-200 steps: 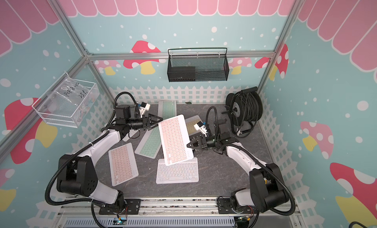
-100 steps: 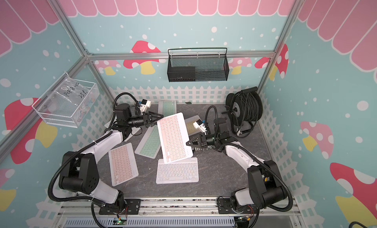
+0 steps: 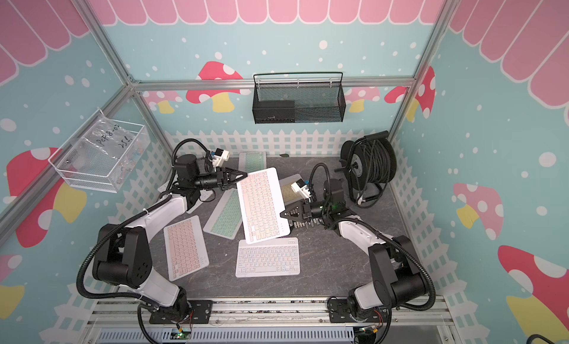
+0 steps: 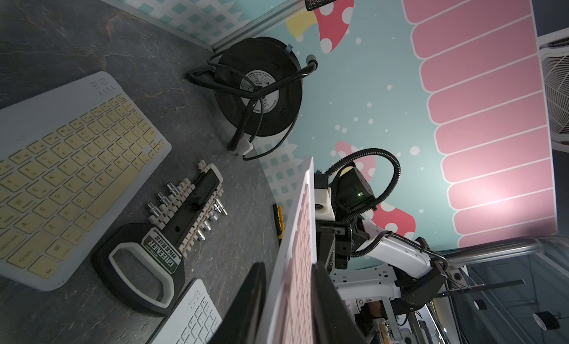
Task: Stack the numeric keypads
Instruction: Place the numeric keypad at the numeric keypad.
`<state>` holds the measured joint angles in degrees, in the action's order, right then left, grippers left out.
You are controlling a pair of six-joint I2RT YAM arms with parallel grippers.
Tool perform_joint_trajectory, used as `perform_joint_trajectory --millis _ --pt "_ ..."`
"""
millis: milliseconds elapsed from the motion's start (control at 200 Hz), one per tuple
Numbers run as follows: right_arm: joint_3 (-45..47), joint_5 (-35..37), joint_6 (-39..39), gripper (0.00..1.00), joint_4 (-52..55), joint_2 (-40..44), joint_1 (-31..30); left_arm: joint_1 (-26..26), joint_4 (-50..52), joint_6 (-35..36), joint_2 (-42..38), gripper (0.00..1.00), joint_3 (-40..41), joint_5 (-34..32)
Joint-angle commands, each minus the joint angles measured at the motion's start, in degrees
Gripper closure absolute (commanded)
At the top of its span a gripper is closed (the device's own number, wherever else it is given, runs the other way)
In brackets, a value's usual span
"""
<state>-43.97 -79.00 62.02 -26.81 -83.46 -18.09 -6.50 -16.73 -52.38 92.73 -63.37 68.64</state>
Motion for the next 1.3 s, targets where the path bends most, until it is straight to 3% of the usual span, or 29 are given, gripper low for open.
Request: perform_joint_trajectory --millis 0,190,350,435,545,625,831,1001,1176,1296 --pt "-0.81 -0.31 0.47 0.91 -3.08 -0.86 -0.12 -0.18 -1.98 -1.45 0.89 0.8 -2.02 0.89" --pt "-2.06 0.7 0.44 0.91 -3.39 -2.73 -0.11 -0.18 -0.81 -1.4 1.79 0.84 -2.42 -0.33" --pt "-2.27 1.64 1.54 0.89 -5.39 -3.77 -0.15 0.21 1.15 -1.67 2.02 0.97 -3.04 -3.24" --pt "-2.29 2.46 2.2 0.83 -6.53 -4.05 -0.11 0.52 3.0 -1.76 2.16 1.0 -3.66 -5.05" --pt "-2.05 4.62 3.92 0.64 -7.71 -4.75 -0.02 0.79 3.33 -2.89 1.8 1.0 -3.52 -8.65" --pt "-1.75 6.88 5.31 0.53 -8.59 -5.43 0.56 1.37 0.48 -6.34 1.8 1.0 -2.85 -10.76" --pt "2.47 14.8 12.01 0.43 -15.04 -4.43 4.81 3.96 -16.18 -23.29 1.76 1.0 2.18 -15.36" --pt "9.0 26.13 15.72 0.33 -18.68 0.26 5.52 4.49 -10.35 -22.3 -3.62 1.0 4.81 -24.35" --pt "19.38 33.14 29.01 0.27 -40.33 1.48 4.56 4.56 -2.16 -20.8 -11.79 1.0 8.31 -35.8" --pt "19.4 36.38 28.86 0.26 -41.35 0.77 0.69 3.66 2.75 -21.05 -18.32 1.0 12.0 -44.22"
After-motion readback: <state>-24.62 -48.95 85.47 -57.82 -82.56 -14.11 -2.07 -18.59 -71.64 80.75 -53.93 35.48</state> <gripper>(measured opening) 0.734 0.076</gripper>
